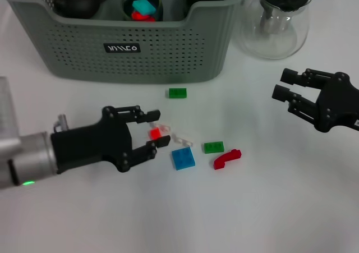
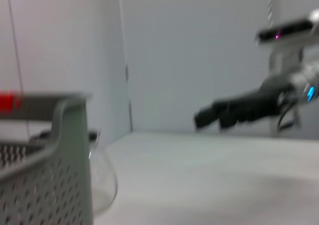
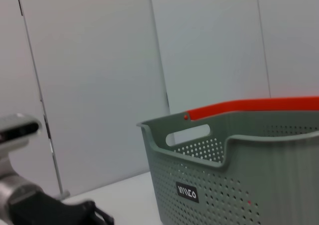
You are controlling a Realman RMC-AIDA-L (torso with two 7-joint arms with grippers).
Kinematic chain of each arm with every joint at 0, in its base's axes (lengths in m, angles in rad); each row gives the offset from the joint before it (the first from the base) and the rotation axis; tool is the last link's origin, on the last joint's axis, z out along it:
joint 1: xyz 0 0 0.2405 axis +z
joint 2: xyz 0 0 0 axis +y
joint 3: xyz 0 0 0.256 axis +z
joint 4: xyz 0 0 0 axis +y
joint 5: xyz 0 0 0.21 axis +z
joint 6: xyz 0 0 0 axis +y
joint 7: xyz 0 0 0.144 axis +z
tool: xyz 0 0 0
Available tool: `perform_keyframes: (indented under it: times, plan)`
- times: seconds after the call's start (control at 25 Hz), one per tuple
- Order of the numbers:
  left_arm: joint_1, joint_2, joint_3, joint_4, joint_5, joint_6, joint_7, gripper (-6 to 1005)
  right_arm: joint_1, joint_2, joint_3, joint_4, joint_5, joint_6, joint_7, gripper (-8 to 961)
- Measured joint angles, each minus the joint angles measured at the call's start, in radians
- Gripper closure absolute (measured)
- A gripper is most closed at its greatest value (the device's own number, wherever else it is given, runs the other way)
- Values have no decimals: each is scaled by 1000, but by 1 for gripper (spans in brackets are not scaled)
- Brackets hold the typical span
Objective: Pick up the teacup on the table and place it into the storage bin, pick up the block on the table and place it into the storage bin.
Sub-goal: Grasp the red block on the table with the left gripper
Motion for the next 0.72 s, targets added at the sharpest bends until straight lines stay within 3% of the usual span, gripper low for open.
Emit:
perform_keyframes:
  times: [0.2,0.72]
  plan:
    - [-37,-1,-2,-90,17,-152,70,523,-4,-15,1,3,0,0,9,540]
    - [-61,-1,-2,-156,20,-306,104,524,-7,-14,1,3,0,11,11,541]
